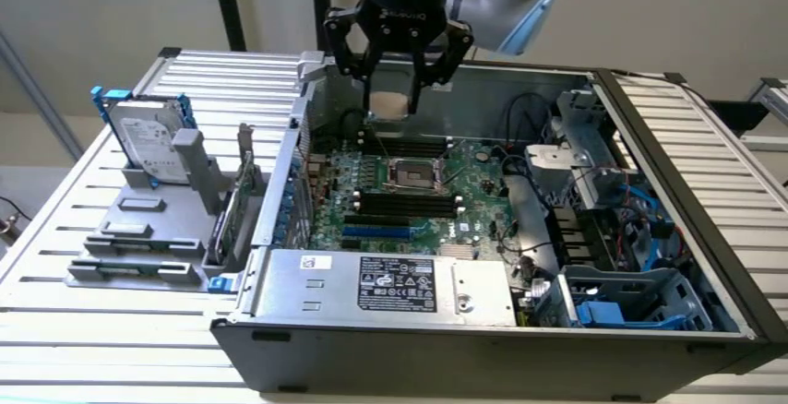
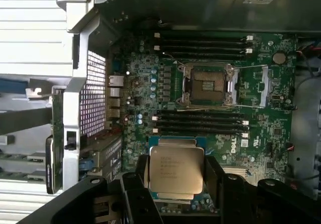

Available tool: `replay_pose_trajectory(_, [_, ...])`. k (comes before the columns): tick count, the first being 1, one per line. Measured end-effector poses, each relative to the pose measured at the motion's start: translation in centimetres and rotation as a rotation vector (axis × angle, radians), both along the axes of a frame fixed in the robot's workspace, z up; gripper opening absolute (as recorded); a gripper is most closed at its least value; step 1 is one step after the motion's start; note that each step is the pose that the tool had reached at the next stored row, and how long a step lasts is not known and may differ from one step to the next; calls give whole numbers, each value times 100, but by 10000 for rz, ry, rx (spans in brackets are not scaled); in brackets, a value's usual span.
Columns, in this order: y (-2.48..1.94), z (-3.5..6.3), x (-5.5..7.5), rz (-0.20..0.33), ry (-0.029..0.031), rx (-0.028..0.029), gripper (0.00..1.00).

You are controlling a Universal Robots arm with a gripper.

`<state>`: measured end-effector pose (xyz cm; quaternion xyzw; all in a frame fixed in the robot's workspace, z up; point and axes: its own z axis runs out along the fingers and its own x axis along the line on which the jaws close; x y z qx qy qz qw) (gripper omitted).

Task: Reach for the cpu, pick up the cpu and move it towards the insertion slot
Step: 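Pick up the cpu and move it towards the insertion slot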

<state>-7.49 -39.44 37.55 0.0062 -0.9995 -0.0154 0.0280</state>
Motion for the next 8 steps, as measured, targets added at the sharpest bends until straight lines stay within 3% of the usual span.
replay_pose_trajectory(8, [218, -77, 192, 1, -15, 0, 54])
